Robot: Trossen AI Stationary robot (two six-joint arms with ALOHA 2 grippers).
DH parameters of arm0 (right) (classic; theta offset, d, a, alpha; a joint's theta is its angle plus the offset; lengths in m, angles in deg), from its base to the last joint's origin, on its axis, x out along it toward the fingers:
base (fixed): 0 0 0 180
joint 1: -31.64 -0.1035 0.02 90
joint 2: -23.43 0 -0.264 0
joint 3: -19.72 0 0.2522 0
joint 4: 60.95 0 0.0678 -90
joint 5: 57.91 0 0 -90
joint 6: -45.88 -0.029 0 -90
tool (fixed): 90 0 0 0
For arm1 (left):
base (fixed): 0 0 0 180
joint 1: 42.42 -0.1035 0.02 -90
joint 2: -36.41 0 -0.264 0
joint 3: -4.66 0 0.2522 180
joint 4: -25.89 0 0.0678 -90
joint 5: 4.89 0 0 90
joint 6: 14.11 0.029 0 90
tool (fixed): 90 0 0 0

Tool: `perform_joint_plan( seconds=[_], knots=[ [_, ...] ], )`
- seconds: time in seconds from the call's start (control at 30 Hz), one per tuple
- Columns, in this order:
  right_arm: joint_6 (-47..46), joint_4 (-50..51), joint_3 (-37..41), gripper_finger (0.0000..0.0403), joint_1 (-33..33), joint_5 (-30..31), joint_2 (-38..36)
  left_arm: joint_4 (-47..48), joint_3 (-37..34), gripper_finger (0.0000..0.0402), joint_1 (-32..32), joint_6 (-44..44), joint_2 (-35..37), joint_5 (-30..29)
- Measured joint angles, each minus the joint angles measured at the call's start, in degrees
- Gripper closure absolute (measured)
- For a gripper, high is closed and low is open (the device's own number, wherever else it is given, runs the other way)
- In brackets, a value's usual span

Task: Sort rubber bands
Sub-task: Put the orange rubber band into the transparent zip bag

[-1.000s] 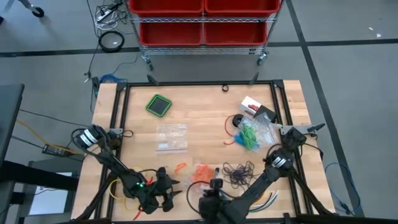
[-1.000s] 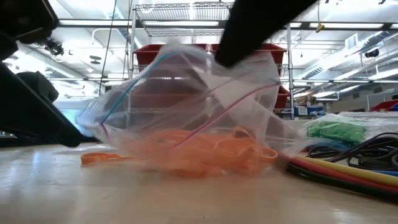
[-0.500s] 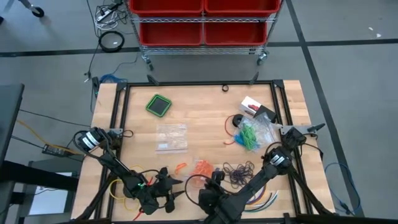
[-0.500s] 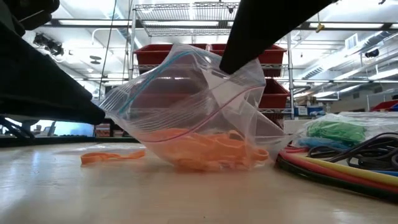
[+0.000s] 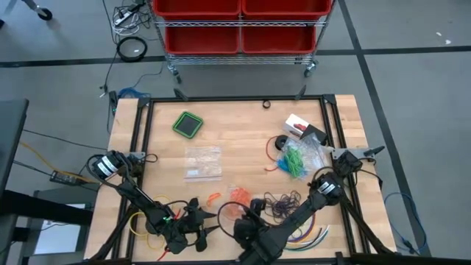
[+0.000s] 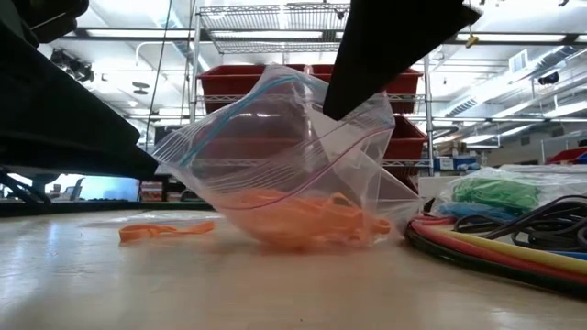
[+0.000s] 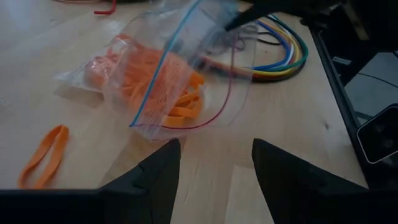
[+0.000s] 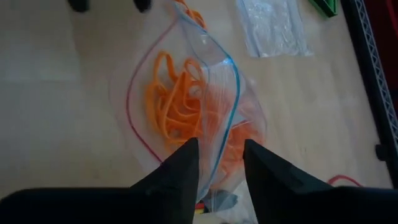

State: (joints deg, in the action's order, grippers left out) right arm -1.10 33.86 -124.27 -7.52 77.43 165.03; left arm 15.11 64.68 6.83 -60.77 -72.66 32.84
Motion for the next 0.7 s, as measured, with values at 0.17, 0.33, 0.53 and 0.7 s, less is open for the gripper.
perform_joint_plan(
  seconds=[0.17,0.33,0.53,0.7],
  knots=[
    [-0.05,3.25,0.0,0.0346,1.38,-0.86,0.0,-0.08,0.0,0.0193,0.0,0.04,0.0,0.0],
    [0.78,6.31,0.02,0.0395,3.02,-5.26,-0.06,-0.06,0.0,0.0193,0.0,1.1,0.01,-0.1],
    [2.33,8.98,0.04,0.0402,5.03,-12.36,-2.18,7.54,0.57,0.0206,0.0,3.23,3.5,-0.17],
    [4.5,8.98,0.04,0.0402,6.7,-17.09,-6.69,26.91,5.11,0.0218,0.0,2.14,8.08,0.08]
  ],
)
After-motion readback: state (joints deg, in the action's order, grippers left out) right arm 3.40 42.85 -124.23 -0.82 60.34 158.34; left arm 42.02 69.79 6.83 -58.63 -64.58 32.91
